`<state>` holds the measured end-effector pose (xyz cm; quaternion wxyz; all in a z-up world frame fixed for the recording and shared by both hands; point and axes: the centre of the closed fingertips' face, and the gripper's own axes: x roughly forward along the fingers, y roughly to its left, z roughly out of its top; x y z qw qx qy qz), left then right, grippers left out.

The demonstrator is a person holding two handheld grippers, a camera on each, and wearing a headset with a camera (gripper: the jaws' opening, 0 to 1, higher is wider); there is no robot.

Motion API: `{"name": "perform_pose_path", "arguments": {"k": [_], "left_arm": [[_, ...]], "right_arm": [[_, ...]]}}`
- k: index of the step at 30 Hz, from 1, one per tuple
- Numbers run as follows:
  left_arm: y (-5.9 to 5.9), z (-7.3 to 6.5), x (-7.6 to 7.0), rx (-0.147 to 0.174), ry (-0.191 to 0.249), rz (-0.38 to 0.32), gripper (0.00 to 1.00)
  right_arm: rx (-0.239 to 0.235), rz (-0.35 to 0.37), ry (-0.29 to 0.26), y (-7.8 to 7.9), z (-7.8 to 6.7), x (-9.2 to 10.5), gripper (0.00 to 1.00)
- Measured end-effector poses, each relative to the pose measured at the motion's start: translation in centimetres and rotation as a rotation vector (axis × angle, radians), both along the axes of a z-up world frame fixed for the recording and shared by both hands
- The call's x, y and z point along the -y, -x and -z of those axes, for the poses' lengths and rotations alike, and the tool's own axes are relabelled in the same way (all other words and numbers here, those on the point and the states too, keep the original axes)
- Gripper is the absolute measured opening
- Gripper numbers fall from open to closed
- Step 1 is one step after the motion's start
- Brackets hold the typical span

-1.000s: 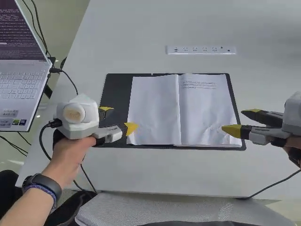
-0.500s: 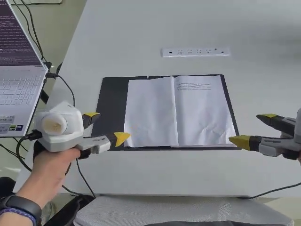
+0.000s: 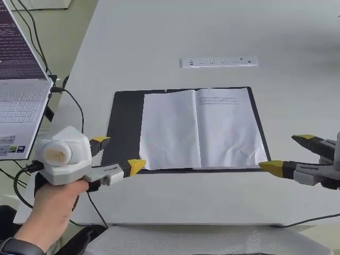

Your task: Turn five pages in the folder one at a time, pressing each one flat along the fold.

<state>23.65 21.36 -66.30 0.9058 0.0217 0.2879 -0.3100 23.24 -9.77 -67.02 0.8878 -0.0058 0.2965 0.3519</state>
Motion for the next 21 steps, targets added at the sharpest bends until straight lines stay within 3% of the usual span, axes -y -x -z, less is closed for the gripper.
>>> {"name": "perform_pose_path", "arguments": {"k": [11, 21], "left_arm": [[-0.8, -0.2, 1.0, 0.003, 0.005, 0.023, 0.69], [-2.2, -0.7, 4.5, 0.01, 0.034, 0.088, 0.69]], "right_arm": [[-0.002, 0.006, -0.003, 0.2, -0.1, -0.1, 0.78], [-0.008, 0.031, -0.003, 0.7, 0.0, 0.5, 0.77]]}}
